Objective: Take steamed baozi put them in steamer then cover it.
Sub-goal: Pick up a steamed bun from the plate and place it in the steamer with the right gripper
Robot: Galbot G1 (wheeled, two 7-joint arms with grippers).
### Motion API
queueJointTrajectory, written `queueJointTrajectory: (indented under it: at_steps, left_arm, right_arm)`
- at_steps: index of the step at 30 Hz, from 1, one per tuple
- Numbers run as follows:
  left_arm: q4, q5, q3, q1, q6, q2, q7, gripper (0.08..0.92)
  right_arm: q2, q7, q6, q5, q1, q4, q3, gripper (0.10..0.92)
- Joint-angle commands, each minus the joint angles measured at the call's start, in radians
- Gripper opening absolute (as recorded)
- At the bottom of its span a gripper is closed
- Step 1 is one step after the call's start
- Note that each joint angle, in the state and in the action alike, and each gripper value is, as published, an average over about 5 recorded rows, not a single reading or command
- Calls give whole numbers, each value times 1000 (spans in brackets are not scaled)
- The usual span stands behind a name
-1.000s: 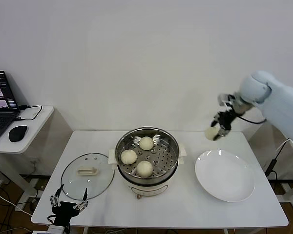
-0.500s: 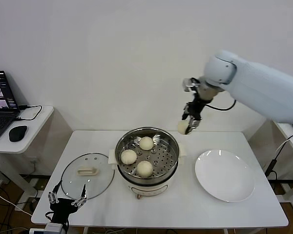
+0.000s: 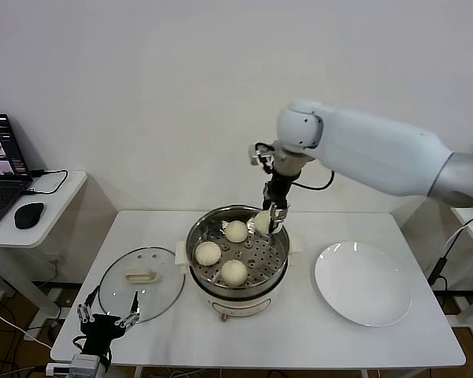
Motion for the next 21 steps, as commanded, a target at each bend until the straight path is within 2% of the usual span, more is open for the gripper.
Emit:
queueJointTrajectory:
  at_steps: [1,9,21]
  left_arm:
    - [5,-2,3,-5,0,0,1,823]
    - [23,-1,10,-11,0,-3,-1,823]
    - [27,-1,15,-15,0,-7,-1,823]
  right_arm:
    - [62,20,-19,-35,-89,-29,-18,577]
    - [63,40,-13,-97,-148,-58,-13,577]
    - [59,58,-12,-114,-175,-68,-6,577]
